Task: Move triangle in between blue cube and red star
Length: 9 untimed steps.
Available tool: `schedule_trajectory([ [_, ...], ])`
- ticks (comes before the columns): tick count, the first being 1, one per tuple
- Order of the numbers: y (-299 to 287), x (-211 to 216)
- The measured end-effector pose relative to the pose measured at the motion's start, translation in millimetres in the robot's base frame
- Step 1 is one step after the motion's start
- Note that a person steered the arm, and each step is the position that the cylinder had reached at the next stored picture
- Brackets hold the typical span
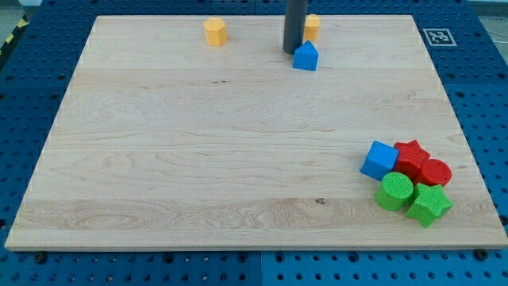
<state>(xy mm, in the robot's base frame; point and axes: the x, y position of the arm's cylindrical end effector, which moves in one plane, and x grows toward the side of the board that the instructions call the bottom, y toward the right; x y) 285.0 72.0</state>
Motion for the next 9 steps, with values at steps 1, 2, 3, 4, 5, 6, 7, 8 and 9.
schedule_trajectory([
  [1,4,0],
  [2,4,1],
  [3,20,18],
  [4,21,20],
  [5,29,26],
  [6,29,26],
  [7,37,26],
  [8,60,26],
  [9,79,35],
])
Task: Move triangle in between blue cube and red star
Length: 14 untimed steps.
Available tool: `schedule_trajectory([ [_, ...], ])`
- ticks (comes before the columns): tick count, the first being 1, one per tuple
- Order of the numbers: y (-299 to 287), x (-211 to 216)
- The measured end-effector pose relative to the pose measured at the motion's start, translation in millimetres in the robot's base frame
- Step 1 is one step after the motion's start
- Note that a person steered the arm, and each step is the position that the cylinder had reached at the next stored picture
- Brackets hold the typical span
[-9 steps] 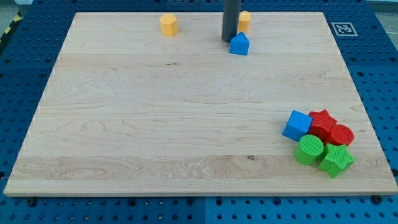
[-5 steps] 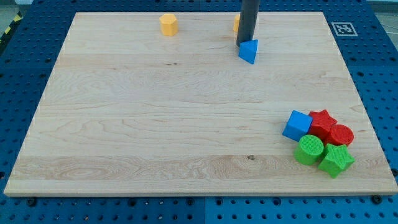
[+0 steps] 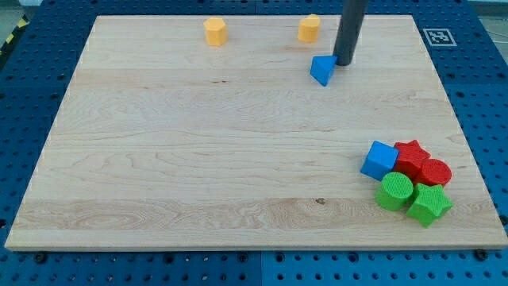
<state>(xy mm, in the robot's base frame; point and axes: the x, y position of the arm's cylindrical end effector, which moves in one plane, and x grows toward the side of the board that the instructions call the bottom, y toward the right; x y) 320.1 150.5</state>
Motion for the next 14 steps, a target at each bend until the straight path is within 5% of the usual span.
schedule_trajectory([
  [4,5,4],
  [6,-59,1],
  [11,-70,33],
  [13,-131,-4],
  [14,-140,29],
])
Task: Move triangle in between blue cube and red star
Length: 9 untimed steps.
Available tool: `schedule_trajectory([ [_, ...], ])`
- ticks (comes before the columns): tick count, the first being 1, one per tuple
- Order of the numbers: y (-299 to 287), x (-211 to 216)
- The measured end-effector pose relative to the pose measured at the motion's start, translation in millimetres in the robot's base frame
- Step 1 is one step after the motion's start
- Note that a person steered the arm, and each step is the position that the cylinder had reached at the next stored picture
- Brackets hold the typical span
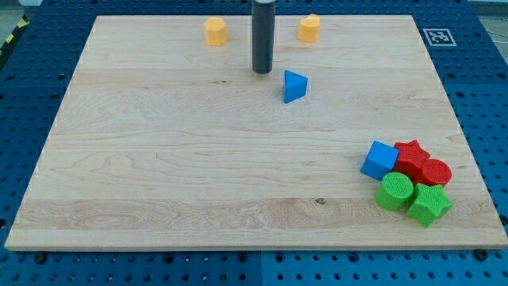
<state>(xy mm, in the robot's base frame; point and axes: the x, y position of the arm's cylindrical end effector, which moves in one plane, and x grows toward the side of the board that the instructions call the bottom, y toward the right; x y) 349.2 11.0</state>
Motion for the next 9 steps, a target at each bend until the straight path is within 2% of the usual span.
schedule_trajectory([
  [3,41,20],
  [6,46,27],
  [7,81,34],
  [9,75,42],
])
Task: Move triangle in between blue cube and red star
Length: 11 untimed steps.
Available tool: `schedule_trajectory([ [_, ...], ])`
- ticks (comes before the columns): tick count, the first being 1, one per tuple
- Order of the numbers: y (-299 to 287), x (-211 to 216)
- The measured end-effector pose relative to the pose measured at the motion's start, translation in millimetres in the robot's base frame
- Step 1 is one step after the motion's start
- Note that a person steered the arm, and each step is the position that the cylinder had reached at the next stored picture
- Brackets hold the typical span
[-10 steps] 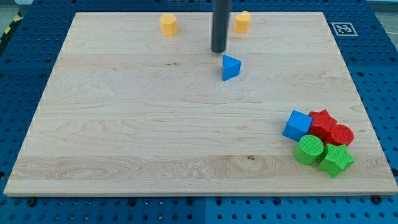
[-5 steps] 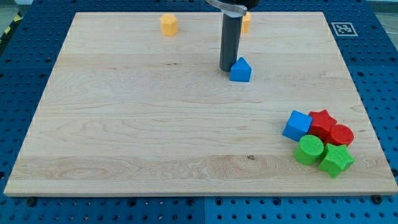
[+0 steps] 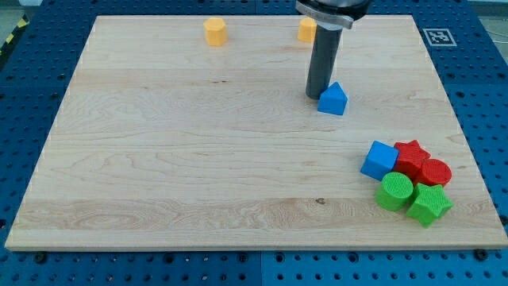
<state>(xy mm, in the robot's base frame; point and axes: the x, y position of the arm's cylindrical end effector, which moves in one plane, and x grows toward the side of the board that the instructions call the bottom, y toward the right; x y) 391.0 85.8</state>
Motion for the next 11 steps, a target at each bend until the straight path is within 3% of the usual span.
schedule_trajectory([
  [2,63,9],
  [4,77,37],
  [7,75,19],
  [10,87,45],
  [11,44,38],
])
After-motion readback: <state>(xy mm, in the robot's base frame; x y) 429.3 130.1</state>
